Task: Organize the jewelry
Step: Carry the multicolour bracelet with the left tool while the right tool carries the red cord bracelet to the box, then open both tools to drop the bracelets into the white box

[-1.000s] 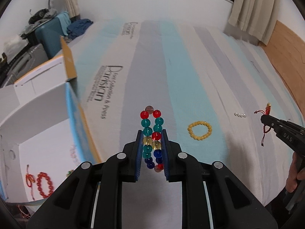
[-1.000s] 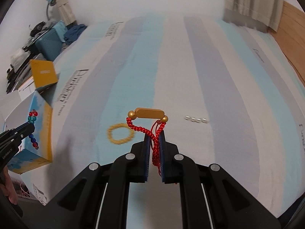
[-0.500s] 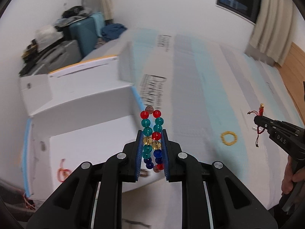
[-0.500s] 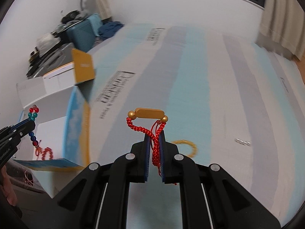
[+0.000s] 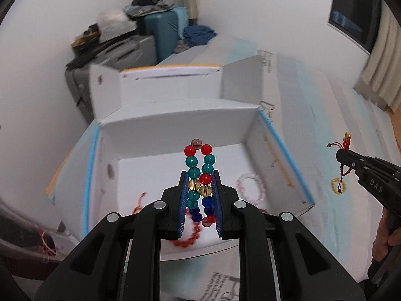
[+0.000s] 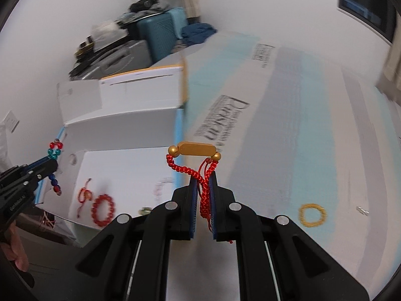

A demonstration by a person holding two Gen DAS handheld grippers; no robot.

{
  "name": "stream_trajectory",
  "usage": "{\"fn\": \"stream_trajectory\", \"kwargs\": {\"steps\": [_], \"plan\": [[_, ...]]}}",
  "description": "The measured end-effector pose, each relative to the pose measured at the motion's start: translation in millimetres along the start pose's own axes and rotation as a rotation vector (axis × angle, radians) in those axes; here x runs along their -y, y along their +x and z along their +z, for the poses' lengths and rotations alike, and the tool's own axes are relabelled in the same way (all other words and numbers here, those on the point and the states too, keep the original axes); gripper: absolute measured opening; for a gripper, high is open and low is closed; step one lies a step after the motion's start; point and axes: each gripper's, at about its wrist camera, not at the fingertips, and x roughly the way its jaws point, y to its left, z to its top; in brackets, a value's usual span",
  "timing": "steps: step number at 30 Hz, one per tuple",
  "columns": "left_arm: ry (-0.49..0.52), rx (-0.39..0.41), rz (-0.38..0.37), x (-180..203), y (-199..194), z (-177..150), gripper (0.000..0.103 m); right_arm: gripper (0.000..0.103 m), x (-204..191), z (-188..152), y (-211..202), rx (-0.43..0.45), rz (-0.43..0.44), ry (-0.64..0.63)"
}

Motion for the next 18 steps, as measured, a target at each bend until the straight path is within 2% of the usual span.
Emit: {"fn": "stream_trajectory", "kwargs": {"steps": [4, 7, 13, 18], "plan": [[-0.032, -0.021, 0.015, -26, 5, -7, 0.017, 0.008, -42, 1, 11, -0.01, 0.093, -0.057], [-0.055, -0.059, 0.024, -40, 16, -11, 0.017, 0.008, -69, 1, 34, -0.084, 0.113, -0.088], [-0.131, -0.197, 0.027, -66, 50, -21, 0.017, 0.008, -94, -6, 81, -0.25, 0.097, -0.105], [-0.159, -0.305, 0.017, -78, 85, -25, 0.017, 0.008, -100, -12, 117, -0.365, 0.07, -0.113]]}}
